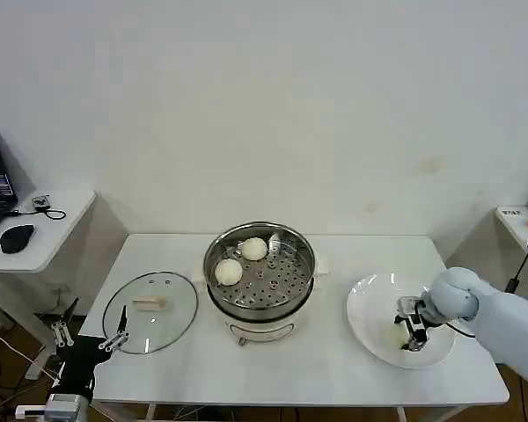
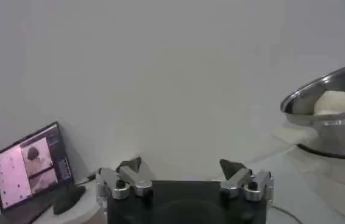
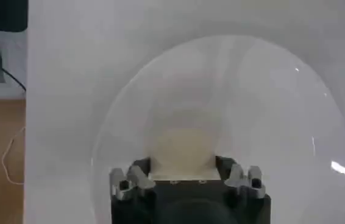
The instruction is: Take steamed baozi put them in steamer then cover it.
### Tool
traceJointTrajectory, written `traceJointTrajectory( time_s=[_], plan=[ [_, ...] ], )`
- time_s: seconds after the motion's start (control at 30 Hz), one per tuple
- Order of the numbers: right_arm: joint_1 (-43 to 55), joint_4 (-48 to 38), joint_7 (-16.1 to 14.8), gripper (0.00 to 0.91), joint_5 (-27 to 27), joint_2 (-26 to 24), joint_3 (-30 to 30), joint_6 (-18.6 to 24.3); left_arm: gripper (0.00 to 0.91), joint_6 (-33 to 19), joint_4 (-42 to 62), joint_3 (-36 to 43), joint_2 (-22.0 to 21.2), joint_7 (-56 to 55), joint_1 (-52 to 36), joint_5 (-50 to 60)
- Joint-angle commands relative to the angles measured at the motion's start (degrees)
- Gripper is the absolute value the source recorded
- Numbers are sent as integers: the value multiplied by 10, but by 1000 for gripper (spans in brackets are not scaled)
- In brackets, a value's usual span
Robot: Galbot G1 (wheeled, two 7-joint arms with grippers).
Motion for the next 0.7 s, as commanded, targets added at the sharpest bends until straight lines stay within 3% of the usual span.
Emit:
traceJointTrajectory(
  time_s=[0.03, 0.33, 0.7],
  plan=[
    [60, 20, -26, 665, 13, -24, -21, 1, 907, 2, 0, 1, 1, 1, -3, -1],
    [272, 20, -70, 675, 73, -17, -78, 9, 907, 3, 3, 6, 3, 1, -9, -1],
    [482, -7, -70, 685, 144, 135, -201, 8, 907, 2, -11, -15, 2, 1, 4, -5]
  ],
)
